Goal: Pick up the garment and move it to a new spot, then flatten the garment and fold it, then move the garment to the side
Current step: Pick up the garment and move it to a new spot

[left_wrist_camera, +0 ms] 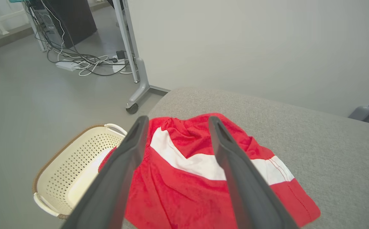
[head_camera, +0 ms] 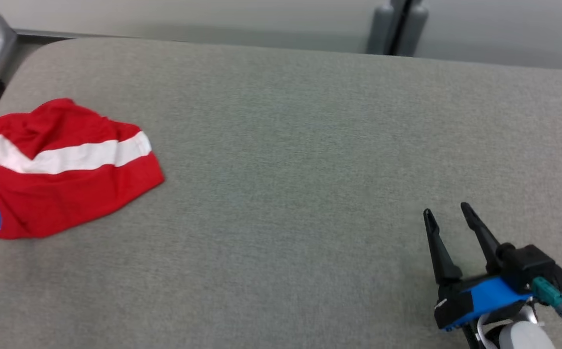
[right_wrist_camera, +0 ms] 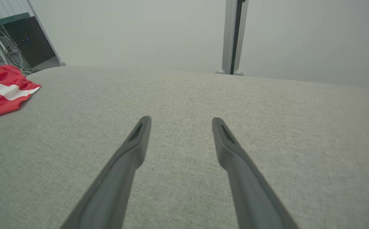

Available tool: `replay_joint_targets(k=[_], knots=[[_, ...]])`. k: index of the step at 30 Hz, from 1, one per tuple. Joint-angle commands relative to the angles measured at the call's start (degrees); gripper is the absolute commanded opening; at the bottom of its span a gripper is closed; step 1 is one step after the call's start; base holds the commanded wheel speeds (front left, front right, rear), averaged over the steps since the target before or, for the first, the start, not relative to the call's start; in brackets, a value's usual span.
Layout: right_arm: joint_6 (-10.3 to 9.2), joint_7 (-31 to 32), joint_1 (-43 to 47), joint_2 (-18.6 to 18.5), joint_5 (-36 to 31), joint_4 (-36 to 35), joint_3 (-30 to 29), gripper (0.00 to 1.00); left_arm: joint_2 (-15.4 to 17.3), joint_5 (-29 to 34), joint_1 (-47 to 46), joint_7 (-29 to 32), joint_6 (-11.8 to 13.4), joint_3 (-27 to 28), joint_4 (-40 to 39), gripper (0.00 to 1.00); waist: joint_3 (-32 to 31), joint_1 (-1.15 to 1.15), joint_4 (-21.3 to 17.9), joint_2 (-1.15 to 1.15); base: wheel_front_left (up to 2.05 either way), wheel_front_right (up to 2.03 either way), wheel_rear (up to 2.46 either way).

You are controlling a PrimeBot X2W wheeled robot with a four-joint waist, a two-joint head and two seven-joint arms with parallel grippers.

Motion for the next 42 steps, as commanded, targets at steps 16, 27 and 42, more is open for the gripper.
replay_joint_targets(k=[16, 27, 42], knots=[[0.01, 4.01, -3.86, -3.64, -0.45, -11.21, 1.21, 1.00, -0.50, -10.22, -6.34, 14.72, -0.13, 3.35, 13.80, 1.00, 15.92, -0.02, -8.79, -0.01, 0.00, 0.00, 0.00], [0.02, 3.40, -3.55, -2.62, 0.11, -10.41, 1.49, 1.00, 2.13, -8.57, -9.33, 15.08, -2.67, 1.56, 12.32, 0.00, 13.16, -0.02, -8.28, -0.01, 0.00, 0.00, 0.00], [0.01, -1.13, -2.55, 0.10, 3.54, -1.54, 3.98, 1.00, 7.38, -0.08, -19.11, 8.99, -7.51, -3.84, -7.00, 0.00, -1.93, -0.02, -9.92, -0.01, 0.00, 0.00, 0.00]])
